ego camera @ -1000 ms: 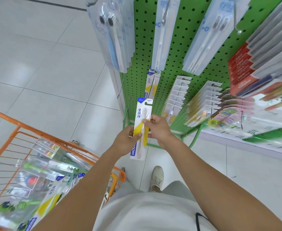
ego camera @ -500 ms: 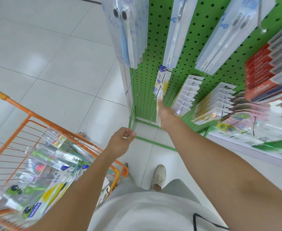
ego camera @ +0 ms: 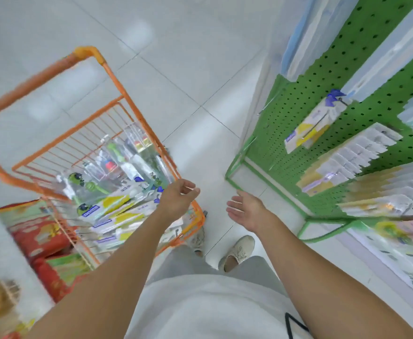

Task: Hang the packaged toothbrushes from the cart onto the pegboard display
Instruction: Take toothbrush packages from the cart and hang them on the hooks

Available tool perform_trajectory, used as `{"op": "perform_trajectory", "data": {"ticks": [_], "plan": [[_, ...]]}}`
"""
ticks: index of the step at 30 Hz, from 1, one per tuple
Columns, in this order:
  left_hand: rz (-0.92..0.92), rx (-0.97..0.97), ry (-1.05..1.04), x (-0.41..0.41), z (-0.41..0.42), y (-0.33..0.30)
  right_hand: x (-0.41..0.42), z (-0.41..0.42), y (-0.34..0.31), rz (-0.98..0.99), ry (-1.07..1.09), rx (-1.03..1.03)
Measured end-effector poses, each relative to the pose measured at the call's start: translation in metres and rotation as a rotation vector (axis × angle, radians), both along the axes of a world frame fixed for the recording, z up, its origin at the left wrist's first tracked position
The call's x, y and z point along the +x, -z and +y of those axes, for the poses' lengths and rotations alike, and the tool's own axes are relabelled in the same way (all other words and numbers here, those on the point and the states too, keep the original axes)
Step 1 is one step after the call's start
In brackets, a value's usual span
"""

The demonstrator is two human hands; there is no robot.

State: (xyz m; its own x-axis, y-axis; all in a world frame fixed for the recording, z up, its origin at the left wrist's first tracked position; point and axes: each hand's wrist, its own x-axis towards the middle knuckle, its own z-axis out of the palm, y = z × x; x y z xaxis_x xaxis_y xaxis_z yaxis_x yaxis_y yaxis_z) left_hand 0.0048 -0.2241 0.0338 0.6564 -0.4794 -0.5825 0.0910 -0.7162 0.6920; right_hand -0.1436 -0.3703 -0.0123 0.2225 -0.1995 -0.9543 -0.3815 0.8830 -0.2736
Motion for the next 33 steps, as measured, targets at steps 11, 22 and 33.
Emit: {"op": "perform_trajectory", "data": {"ticks": [11,22,33], "plan": [[-0.355,0.337,-0.117,0.059,0.172,0.036,0.114,0.111,-0.012,-0.233,-1.091,-0.833],[-0.557,0.367,0.133,0.123,0.194,0.071,0.152,0.145,0.026,0.029,-1.157,-1.004],[-0.504,0.257,0.202,0.139,0.177,0.056,0.145,0.133,-0.002,-0.187,-1.105,-0.914]]}}
